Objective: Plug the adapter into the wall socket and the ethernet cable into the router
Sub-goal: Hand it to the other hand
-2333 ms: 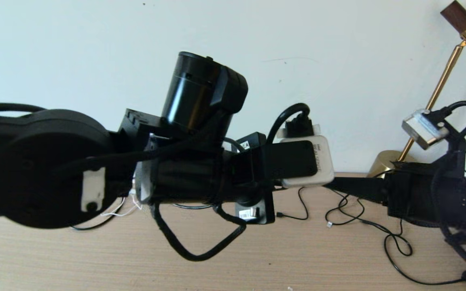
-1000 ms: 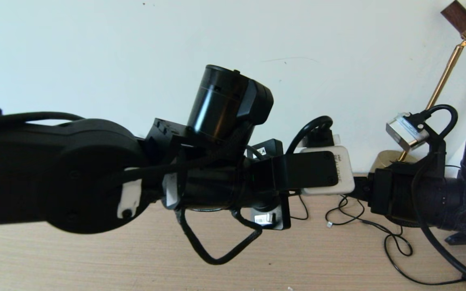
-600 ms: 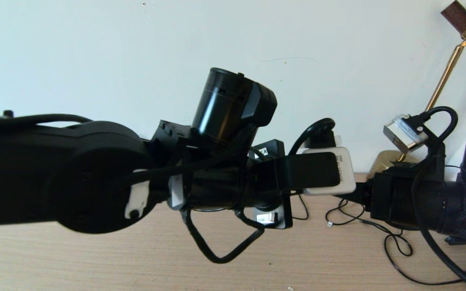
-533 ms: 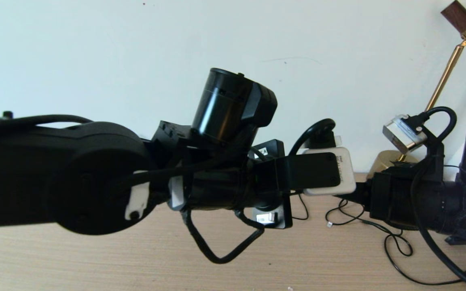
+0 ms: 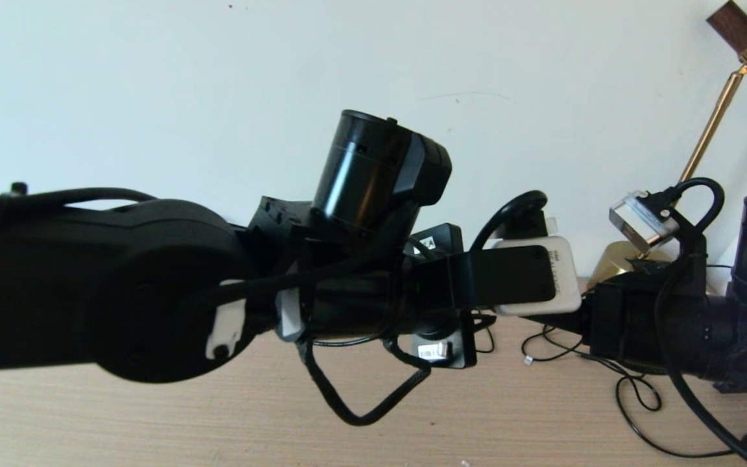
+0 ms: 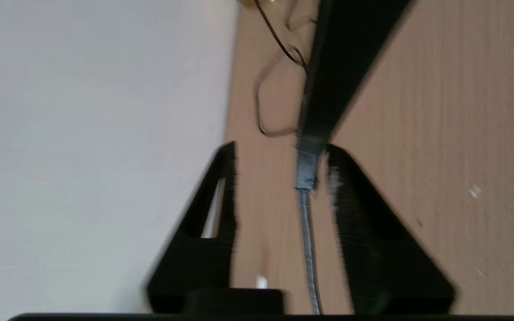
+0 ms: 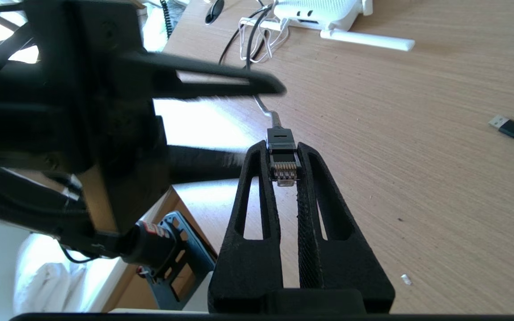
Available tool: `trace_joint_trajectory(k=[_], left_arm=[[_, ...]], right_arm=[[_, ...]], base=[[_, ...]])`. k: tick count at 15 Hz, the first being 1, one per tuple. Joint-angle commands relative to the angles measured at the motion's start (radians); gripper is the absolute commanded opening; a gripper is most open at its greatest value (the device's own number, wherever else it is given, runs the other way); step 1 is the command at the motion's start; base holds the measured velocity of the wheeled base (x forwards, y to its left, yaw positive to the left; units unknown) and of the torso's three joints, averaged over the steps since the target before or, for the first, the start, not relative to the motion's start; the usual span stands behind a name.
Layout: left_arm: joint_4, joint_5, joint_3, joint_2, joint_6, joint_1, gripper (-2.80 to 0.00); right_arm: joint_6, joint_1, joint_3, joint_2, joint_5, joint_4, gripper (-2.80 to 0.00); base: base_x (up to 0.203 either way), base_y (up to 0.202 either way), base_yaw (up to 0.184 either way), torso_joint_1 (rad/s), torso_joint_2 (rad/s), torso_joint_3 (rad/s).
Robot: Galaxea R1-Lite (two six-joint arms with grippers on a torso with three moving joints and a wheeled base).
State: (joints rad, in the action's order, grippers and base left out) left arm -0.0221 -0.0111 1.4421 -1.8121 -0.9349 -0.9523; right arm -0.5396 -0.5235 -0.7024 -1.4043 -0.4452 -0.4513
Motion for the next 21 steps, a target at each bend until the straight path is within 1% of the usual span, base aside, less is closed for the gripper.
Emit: trace_joint_trajectory(k=[1,2,3,5,8,9,10,11,12,13,14,16,17,19,21], left_arm=[[0.059,0.002,-0.023,0.014,-0.009,0.002,0.00],[0.097,0.002,-0.055,0.031,-0.018,0.003,0.00],[0.129,0.001,-0.095,0.048,-0.032,0.004,0.00],[0.204,0.000,-0.198,0.091,-0.056,0.004,0.00],[0.375,-0.006,-0.394,0.157,-0.082,0.005,0.00],[0.456,-0.015,-0.462,0.169,-0.090,0.006,0.00],[0.540,-0.033,-0.529,0.176,-0.095,0.006,0.00],[0.622,-0.056,-0.589,0.176,-0.100,0.009,0.00],[0.698,-0.070,-0.631,0.172,-0.107,0.012,0.00],[0.743,-0.079,-0.648,0.168,-0.119,0.029,0.00],[0.757,-0.082,-0.653,0.166,-0.132,0.046,0.00],[0.785,-0.097,-0.647,0.162,-0.146,0.052,0.00],[0.812,-0.112,-0.644,0.152,-0.147,0.052,0.00],[0.886,-0.154,-0.647,0.125,-0.146,0.052,0.00],[0.899,-0.189,-0.638,0.116,-0.143,0.053,0.00]], right_arm=[[-0.017,0.001,0.011,0.005,-0.001,-0.006,-2.80],[-0.042,0.003,0.017,0.007,0.003,-0.006,-2.80],[-0.084,0.004,0.016,0.007,0.023,-0.006,-2.80],[-0.214,0.010,0.005,0.011,0.053,-0.007,-2.80],[-0.431,0.034,-0.032,0.033,0.046,0.018,-2.80],[-0.481,0.035,-0.055,0.036,0.020,0.061,-2.80],[-0.525,0.035,-0.074,0.036,-0.028,0.096,-2.80],[-0.587,0.036,-0.098,0.035,-0.089,0.127,-2.80],[-0.643,0.036,-0.115,0.033,-0.133,0.148,-2.80],[-0.679,0.036,-0.125,0.021,-0.162,0.159,-2.80],[-0.698,0.034,-0.129,0.013,-0.181,0.166,-2.80],[-0.749,0.035,-0.163,-0.018,-0.254,0.210,-2.80],[-0.772,0.036,-0.173,-0.037,-0.275,0.219,-2.80],[-0.792,0.035,-0.190,-0.069,-0.314,0.221,-2.80],[-0.795,0.036,-0.212,-0.094,-0.333,0.221,-2.80]], base=[[0.000,0.000,0.000,0.000,0.00,0.000],[0.000,0.000,0.000,0.000,0.00,0.000],[0.000,0.000,0.000,0.000,0.00,0.000],[0.000,0.000,0.000,0.000,0.00,0.000],[0.000,0.000,0.000,0.000,0.00,0.000],[0.000,0.000,0.000,0.000,0.00,0.000],[0.000,0.000,0.000,0.000,0.00,0.000],[0.000,0.000,0.000,0.000,0.00,0.000],[0.000,0.000,0.000,0.000,0.00,0.000],[0.000,0.000,0.000,0.000,0.00,0.000],[0.000,0.000,0.000,0.000,0.00,0.000],[0.000,0.000,0.000,0.000,0.00,0.000],[0.000,0.000,0.000,0.000,0.00,0.000],[0.000,0.000,0.000,0.000,0.00,0.000],[0.000,0.000,0.000,0.000,0.00,0.000]])
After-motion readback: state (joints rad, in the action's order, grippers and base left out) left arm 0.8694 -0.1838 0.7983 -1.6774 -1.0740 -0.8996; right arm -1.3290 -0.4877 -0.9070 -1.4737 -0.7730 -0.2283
